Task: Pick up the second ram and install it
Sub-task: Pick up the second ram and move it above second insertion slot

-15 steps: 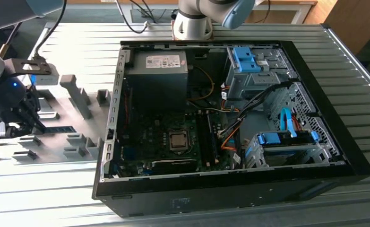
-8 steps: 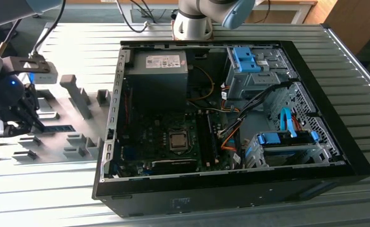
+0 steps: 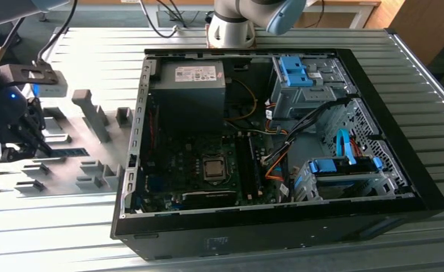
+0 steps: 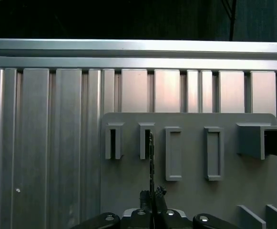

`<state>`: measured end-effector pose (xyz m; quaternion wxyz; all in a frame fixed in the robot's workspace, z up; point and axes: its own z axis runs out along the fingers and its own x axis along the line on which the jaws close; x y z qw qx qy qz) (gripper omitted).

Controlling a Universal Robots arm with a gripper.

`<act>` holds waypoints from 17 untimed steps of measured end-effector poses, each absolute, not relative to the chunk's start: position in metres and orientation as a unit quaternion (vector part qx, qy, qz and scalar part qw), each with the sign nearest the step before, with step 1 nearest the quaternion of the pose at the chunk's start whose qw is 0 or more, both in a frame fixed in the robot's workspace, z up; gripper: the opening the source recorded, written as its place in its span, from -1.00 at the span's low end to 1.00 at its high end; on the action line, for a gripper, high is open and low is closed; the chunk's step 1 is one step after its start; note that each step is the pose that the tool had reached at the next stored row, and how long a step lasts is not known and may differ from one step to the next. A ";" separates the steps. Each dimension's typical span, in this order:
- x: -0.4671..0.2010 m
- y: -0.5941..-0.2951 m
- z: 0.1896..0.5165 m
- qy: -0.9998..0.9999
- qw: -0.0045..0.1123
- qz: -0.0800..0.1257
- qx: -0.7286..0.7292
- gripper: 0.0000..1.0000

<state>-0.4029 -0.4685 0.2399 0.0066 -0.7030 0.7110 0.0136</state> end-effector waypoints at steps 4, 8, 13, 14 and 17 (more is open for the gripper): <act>-0.403 -0.468 0.243 0.711 0.007 0.014 -0.703 -0.72; -0.403 -0.469 0.246 0.711 0.007 0.014 -0.703 -0.72; -0.403 -0.468 0.250 0.711 0.007 0.014 -0.703 -0.72; -0.403 -0.469 0.251 0.711 0.007 0.014 -0.703 -0.72; -0.403 -0.469 0.253 0.711 0.007 0.014 -0.703 -0.72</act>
